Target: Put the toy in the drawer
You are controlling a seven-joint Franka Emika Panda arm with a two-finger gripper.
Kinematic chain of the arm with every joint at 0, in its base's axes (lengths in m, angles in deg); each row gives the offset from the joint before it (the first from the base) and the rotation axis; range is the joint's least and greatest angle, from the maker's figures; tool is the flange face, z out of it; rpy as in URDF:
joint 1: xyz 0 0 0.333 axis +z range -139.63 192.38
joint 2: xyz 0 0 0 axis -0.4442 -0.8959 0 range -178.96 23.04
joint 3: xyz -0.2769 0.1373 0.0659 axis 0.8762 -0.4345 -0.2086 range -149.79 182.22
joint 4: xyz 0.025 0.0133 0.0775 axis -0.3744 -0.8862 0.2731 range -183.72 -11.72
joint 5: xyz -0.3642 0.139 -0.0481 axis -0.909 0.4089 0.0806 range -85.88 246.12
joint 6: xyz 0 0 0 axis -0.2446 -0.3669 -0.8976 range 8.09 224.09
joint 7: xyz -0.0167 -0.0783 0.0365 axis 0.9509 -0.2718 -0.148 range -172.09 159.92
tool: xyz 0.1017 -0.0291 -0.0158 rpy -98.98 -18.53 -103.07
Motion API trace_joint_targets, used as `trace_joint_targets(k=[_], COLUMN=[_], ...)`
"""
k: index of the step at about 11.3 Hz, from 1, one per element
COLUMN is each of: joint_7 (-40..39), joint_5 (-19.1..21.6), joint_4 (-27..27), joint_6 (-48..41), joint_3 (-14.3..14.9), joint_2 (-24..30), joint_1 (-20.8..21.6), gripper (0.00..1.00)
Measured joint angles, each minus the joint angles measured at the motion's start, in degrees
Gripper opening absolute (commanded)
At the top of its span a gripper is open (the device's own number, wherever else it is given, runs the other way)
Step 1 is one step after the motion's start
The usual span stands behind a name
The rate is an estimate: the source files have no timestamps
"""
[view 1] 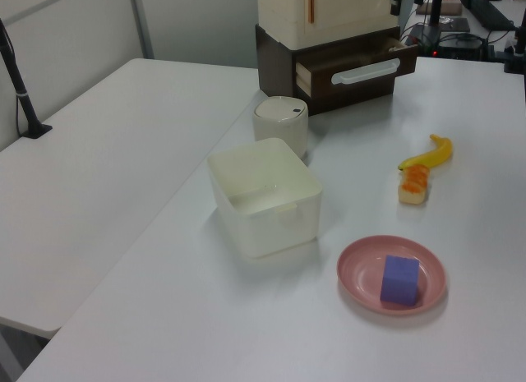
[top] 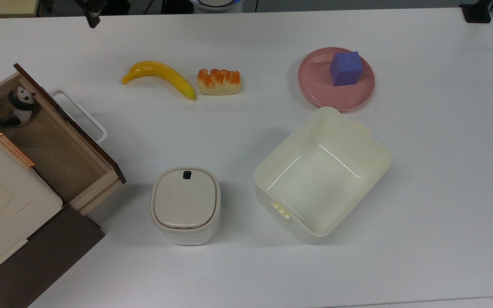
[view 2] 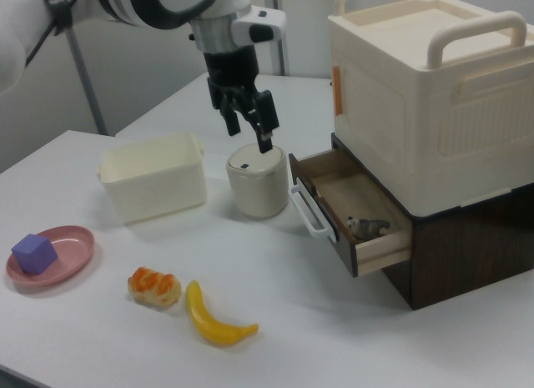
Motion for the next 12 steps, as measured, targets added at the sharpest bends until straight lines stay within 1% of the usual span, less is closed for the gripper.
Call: trace_joint_targets(k=[4, 6, 7, 8, 9, 12], joint_7=[0.04, -0.16, -4.02, -7.81, -9.16, -8.29], joint_5=[0.62, 0.65, 0.66, 1.54, 2.24, 3.29], joint_4=[-0.02, -0.13, -0.11, -0.10, -0.10, -0.07], joint_6=[-0.09, -0.09, -0.09, -0.17, -0.28, -0.38], joint_3=[-1.08, -2.79, -3.13, -3.15, -3.14, -3.15], joint_2=[-0.42, -0.64, -0.62, -0.55, -0.43, -0.34], joint_1=[0.62, 0.59, 0.57, 0.49, 0.40, 0.40], gripper=[1.00, 1.00, 1.00, 1.00, 1.00, 1.00])
